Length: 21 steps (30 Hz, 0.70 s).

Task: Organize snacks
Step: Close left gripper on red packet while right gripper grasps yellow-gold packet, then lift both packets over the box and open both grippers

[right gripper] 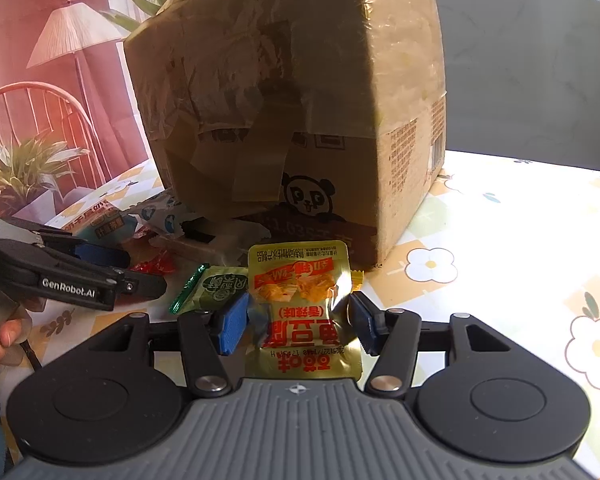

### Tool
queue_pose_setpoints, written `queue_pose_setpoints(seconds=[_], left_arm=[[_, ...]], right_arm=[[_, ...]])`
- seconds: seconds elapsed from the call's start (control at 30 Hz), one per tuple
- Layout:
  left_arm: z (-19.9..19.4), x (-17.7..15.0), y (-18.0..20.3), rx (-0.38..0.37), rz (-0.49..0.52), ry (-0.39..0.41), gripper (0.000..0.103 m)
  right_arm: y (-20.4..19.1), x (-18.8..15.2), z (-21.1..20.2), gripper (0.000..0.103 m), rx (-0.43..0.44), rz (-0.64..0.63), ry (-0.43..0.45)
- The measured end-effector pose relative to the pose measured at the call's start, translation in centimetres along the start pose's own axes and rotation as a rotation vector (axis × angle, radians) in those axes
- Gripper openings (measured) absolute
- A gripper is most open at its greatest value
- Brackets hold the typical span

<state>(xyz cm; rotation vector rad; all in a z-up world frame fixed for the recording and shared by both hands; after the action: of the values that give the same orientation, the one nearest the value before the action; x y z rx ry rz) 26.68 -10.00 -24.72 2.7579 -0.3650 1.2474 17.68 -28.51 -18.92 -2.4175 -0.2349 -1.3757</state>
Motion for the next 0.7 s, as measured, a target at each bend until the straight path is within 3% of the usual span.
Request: queue_pose_setpoints(seconds=[0.03, 0.17, 0.7], left_arm=[[-0.2, 0.0, 0.1, -0.004, 0.01, 0.0, 0.052], [-1.2, -0.6, 0.3, -0.032, 0.027, 0.002, 0.044], [-4.5, 0.2, -0.1, -0.082, -0.044, 0.083, 0.043]], right_arm=[[0.0, 0.0, 0.0, 0.057, 0.001, 0.001, 0.0], [0.0, 0.0, 0.1, 0.057, 0.002, -0.001, -0.003], [-0.3, 0.2, -0.6, 0.057, -0.017, -0.005, 0.038]])
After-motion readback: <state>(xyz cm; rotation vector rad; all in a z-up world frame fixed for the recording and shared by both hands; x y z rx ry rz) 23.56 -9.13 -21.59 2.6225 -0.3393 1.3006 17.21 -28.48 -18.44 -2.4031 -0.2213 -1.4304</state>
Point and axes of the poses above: each gripper's, at about its wrist camera, not at the fingertips, and z roughly the way its jaws point, y to its right, x to its top, the point moved 5 cm from there along z, roughly the way its jaws point, and after that the axes turned 7 degrees about y, right-handed, at the moved point
